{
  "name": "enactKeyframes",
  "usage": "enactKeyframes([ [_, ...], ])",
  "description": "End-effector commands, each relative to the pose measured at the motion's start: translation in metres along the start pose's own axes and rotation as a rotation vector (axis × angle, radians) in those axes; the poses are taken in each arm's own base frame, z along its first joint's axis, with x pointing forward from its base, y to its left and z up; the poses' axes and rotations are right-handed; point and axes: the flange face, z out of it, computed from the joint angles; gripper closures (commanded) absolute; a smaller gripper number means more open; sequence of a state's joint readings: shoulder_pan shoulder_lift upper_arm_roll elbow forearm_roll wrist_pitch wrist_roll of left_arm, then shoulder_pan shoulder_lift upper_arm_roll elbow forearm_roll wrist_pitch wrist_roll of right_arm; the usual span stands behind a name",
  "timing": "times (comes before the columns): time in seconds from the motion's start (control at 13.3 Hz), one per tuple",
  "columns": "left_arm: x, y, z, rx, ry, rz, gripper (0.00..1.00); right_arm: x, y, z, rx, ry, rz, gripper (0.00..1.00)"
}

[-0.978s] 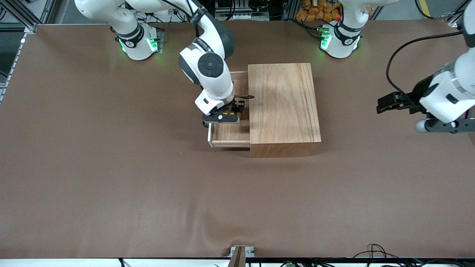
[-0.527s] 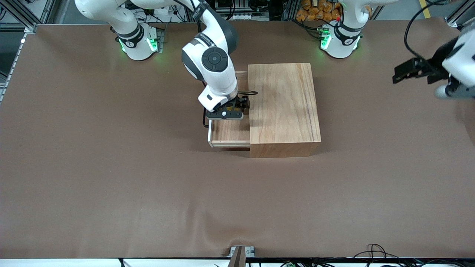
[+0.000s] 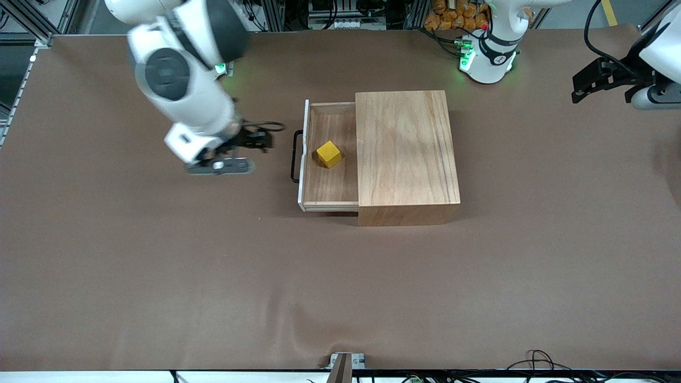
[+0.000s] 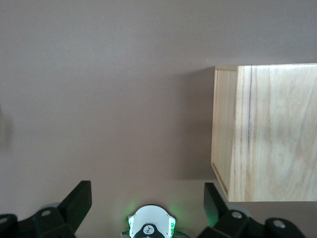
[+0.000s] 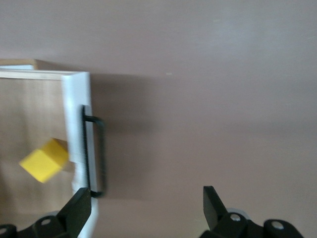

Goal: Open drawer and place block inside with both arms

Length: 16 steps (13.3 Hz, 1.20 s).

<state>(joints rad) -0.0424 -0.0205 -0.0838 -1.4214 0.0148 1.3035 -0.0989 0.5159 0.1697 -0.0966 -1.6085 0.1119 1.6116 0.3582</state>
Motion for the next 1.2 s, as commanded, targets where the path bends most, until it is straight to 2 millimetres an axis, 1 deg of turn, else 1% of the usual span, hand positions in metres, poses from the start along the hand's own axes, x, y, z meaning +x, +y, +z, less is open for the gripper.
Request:
enactKeyframes([
  [0.0, 0.004, -0.011, -0.002, 0.015, 0.041, 0.014, 0.0, -0.02, 0.078, -0.036, 0.036, 0.018, -0.007, 0.0],
  [0.08, 0.007, -0.011, 0.0, 0.014, 0.046, 0.011, 0.0, -0.021, 0.109, -0.047, 0.05, 0.038, -0.02, 0.0],
  [0.23, 0.005, -0.023, 0.001, 0.007, 0.042, -0.006, 0.0, -0.025, 0.174, -0.071, 0.071, 0.088, -0.067, 0.0],
  [0.3, 0.005, -0.025, 0.001, 0.006, 0.042, -0.009, 0.0, -0.03, 0.198, -0.081, 0.077, 0.11, -0.066, 0.0],
  [0.38, 0.007, -0.03, 0.003, 0.007, 0.039, -0.018, 0.0, -0.034, 0.215, -0.089, 0.08, 0.127, -0.062, 0.0],
  [0.45, 0.009, -0.033, 0.003, 0.011, 0.048, -0.024, 0.0, -0.039, 0.226, -0.096, 0.081, 0.125, -0.046, 0.0],
  [0.53, 0.01, -0.033, 0.005, 0.011, 0.049, -0.023, 0.0, -0.043, 0.231, -0.111, 0.082, 0.127, -0.023, 0.0],
  [0.6, 0.008, -0.032, 0.014, 0.01, 0.028, -0.027, 0.0, -0.05, 0.234, -0.126, 0.08, 0.122, -0.001, 0.0],
  [0.68, 0.007, -0.033, 0.018, 0.01, 0.034, -0.028, 0.0, -0.054, 0.24, -0.137, 0.081, 0.121, 0.016, 0.0],
  [0.75, 0.009, -0.033, 0.02, 0.01, 0.046, -0.028, 0.0, -0.057, 0.247, -0.142, 0.083, 0.125, 0.028, 0.0],
  [0.9, 0.01, -0.036, 0.02, 0.007, 0.046, -0.035, 0.0, -0.06, 0.251, -0.152, 0.062, 0.145, 0.018, 0.0],
  [1.13, 0.011, -0.045, 0.021, -0.004, 0.043, -0.067, 0.0, -0.06, 0.259, -0.15, 0.012, 0.146, -0.058, 0.0],
])
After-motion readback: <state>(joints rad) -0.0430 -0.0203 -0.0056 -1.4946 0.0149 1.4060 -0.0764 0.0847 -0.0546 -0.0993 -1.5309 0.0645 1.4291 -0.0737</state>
